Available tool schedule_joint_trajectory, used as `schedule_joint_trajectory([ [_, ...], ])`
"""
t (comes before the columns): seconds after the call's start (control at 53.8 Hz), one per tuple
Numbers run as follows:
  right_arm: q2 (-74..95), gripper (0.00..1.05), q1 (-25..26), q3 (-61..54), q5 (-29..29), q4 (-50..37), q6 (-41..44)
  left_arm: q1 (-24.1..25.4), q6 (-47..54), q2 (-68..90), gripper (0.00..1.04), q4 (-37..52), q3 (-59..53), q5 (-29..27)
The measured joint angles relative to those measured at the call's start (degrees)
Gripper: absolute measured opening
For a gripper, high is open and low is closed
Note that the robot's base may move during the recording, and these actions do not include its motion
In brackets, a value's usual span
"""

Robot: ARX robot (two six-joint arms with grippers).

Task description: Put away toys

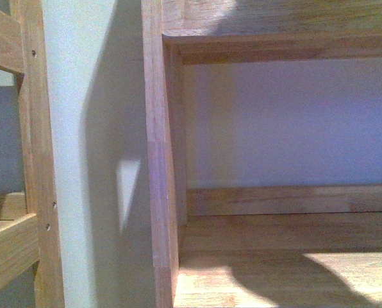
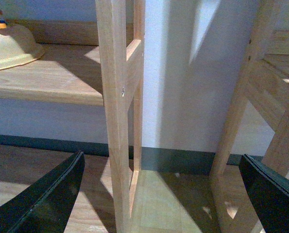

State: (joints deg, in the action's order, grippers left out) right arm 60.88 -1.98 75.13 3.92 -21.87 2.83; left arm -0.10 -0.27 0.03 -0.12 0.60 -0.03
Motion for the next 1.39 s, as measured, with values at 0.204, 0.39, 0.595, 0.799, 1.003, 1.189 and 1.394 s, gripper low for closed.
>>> schedule_joint_trajectory([
  [0.204, 12.22, 0.18, -0.7, 9.55, -2.93, 0.72, -6.49, 0.0, 0.0, 0.0, 0.99, 0.0, 0.0, 0.0],
  [0.39, 20.04, 0.18, -1.77, 17.03, -3.15, 4.35, -13.6, 0.0, 0.0, 0.0, 0.99, 0.0, 0.0, 0.0],
  [0.595, 24.9, 0.18, -2.38, 22.69, -3.34, 7.45, -20.13, 0.0, 0.0, 0.0, 0.99, 0.0, 0.0, 0.0],
  [0.799, 28.57, 0.18, -2.45, 26.84, -2.99, 11.06, -26.75, 0.0, 0.0, 0.0, 0.99, 0.0, 0.0, 0.0],
  [1.003, 31.39, 0.18, -2.45, 30.36, -3.04, 13.16, -33.51, 0.0, 0.0, 0.0, 0.99, 0.0, 0.0, 0.0],
  [1.189, 34.77, 0.18, -2.45, 35.71, -3.08, 17.4, -38.03, 0.0, 0.0, 0.0, 0.99, 0.0, 0.0, 0.0],
  [1.394, 38.66, 0.18, -2.8, 42.21, -3.17, 21.73, -39.6, 0.0, 0.0, 0.0, 0.99, 0.0, 0.0, 0.0],
])
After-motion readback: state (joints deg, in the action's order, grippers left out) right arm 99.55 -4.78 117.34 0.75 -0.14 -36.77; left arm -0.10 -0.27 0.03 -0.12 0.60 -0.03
